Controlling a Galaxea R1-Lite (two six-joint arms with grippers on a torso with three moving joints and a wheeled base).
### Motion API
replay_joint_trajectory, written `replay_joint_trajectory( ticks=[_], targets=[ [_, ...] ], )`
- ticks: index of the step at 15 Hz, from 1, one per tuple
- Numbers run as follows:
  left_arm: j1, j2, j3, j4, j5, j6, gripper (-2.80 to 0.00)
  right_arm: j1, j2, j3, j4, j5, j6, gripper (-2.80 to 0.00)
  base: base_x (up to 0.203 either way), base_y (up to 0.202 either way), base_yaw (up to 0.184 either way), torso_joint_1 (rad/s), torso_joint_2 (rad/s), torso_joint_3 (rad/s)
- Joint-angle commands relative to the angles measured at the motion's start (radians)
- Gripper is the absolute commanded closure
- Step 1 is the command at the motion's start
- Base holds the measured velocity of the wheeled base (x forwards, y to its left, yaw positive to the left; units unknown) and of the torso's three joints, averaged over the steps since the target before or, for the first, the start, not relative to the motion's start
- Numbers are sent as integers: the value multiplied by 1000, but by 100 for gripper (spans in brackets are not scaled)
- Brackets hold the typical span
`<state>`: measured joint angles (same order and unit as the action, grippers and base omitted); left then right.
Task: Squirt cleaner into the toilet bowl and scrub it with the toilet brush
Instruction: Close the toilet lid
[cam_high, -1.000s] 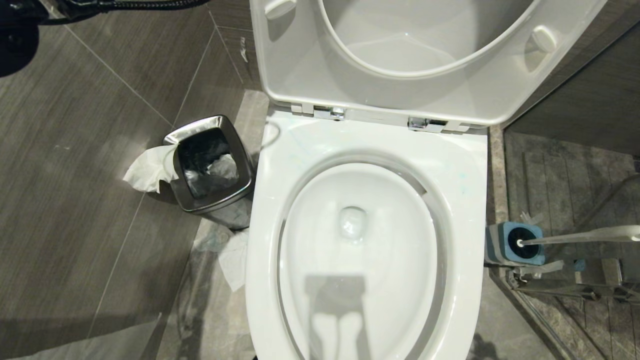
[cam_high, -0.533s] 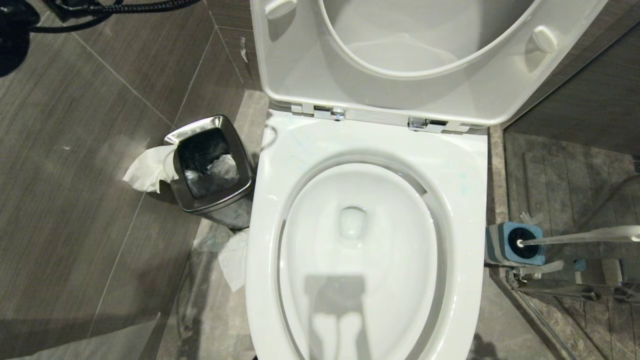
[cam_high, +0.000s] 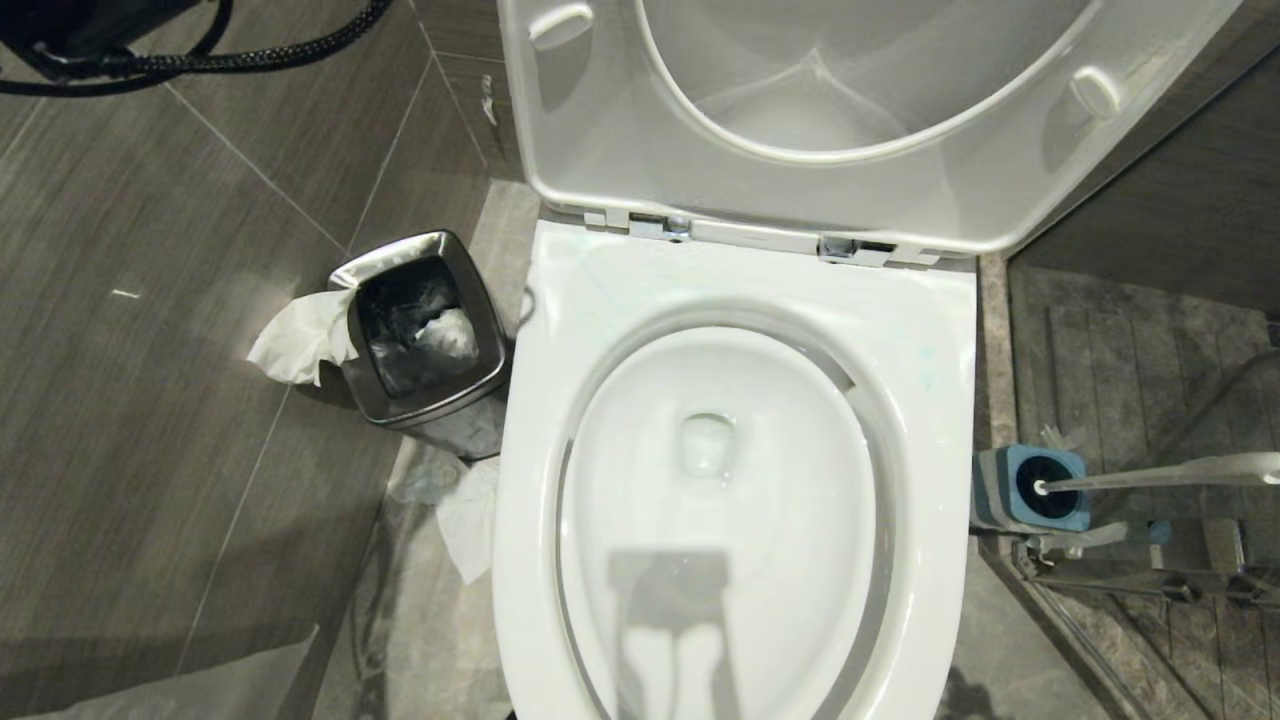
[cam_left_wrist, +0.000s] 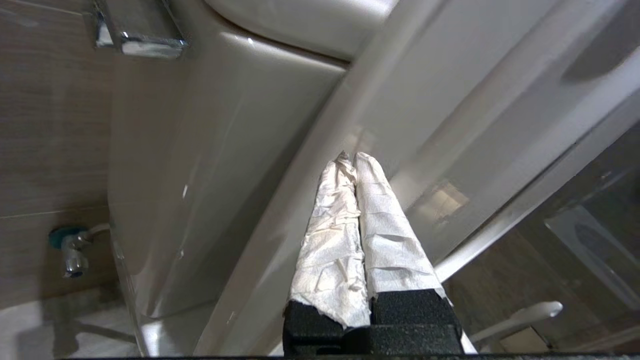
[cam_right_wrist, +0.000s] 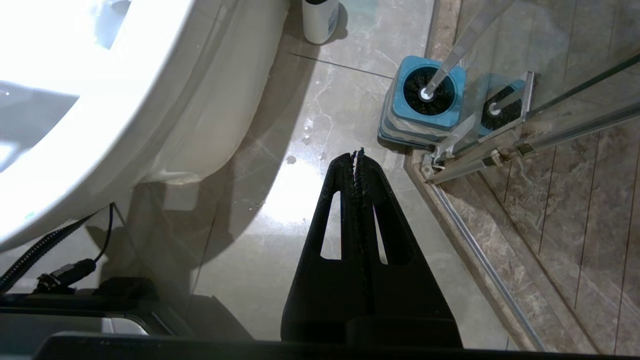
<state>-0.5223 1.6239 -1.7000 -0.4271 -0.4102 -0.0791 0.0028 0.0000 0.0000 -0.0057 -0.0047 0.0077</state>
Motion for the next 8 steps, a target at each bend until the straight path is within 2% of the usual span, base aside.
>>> replay_joint_trajectory(
  ticks=[1,8],
  targets=[
    [1,-31,37,-1,-10,0,0,0,2,0,0,0,0,0,0,0,0,0,0,0],
    [28,-29,42,-5,-15,-1,0,0,2,0,0,0,0,0,0,0,0,0,0,0]
  ],
)
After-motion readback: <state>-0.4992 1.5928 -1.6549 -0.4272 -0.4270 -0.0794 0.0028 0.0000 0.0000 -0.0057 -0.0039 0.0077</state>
